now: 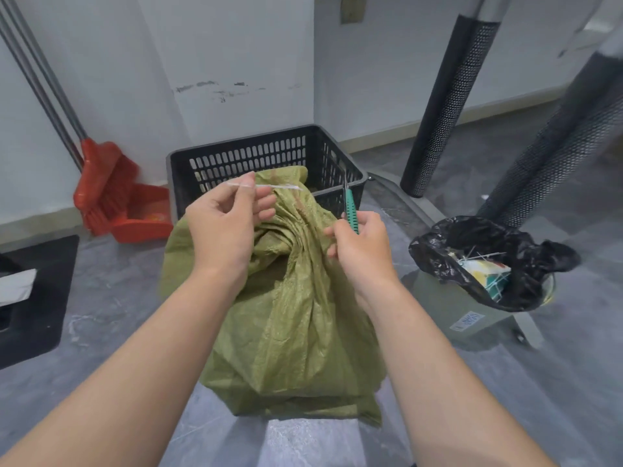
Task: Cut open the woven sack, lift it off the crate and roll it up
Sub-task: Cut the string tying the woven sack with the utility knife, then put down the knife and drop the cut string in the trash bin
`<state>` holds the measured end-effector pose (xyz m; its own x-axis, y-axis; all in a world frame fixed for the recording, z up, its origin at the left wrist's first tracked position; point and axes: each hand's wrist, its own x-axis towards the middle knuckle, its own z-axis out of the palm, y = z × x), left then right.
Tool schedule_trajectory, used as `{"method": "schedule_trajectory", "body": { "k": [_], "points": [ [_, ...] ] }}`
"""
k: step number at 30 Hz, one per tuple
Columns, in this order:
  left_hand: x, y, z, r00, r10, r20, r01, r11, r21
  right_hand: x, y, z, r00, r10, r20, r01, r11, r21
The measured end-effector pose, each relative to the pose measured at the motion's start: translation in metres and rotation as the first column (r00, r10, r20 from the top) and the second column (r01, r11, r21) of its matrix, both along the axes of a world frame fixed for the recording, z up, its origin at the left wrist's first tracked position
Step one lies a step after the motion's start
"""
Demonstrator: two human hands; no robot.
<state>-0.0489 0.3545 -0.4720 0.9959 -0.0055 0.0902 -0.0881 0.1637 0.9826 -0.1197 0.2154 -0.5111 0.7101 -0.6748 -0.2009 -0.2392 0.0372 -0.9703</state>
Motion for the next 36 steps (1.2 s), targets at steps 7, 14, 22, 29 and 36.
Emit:
{"method": "schedule_trajectory", "body": {
  "k": [7,14,22,29,36],
  "points": [
    [-0.04,-0.075,-0.012,0.971,-0.16,-0.179,0.163,0.987,0.001,-0.048,-0.072,0.005,0.999,-0.026,-0.046,0.022,0.996,-0.092],
    [-0.087,-0.128,-0.063,0.919,-0.226,-0.322,0.281,0.95,0.135,-0.123,-0.131,-0.026,0.993,-0.022,-0.118,-0.007,0.971,-0.24],
    [-0.155,-0.148,-0.139,0.859,-0.253,-0.445,0.39,0.887,0.247,-0.191,-0.153,-0.1,0.988,-0.03,-0.149,0.016,0.995,-0.096],
    [-0.198,-0.151,-0.203,0.835,-0.273,-0.478,0.503,0.733,0.458,-0.239,-0.162,-0.19,0.964,-0.092,-0.25,0.109,0.992,0.057],
    [-0.225,-0.161,-0.244,0.826,-0.267,-0.496,0.548,0.588,0.595,-0.264,-0.169,-0.264,0.914,-0.196,-0.357,0.249,0.963,0.108]
  ]
}}
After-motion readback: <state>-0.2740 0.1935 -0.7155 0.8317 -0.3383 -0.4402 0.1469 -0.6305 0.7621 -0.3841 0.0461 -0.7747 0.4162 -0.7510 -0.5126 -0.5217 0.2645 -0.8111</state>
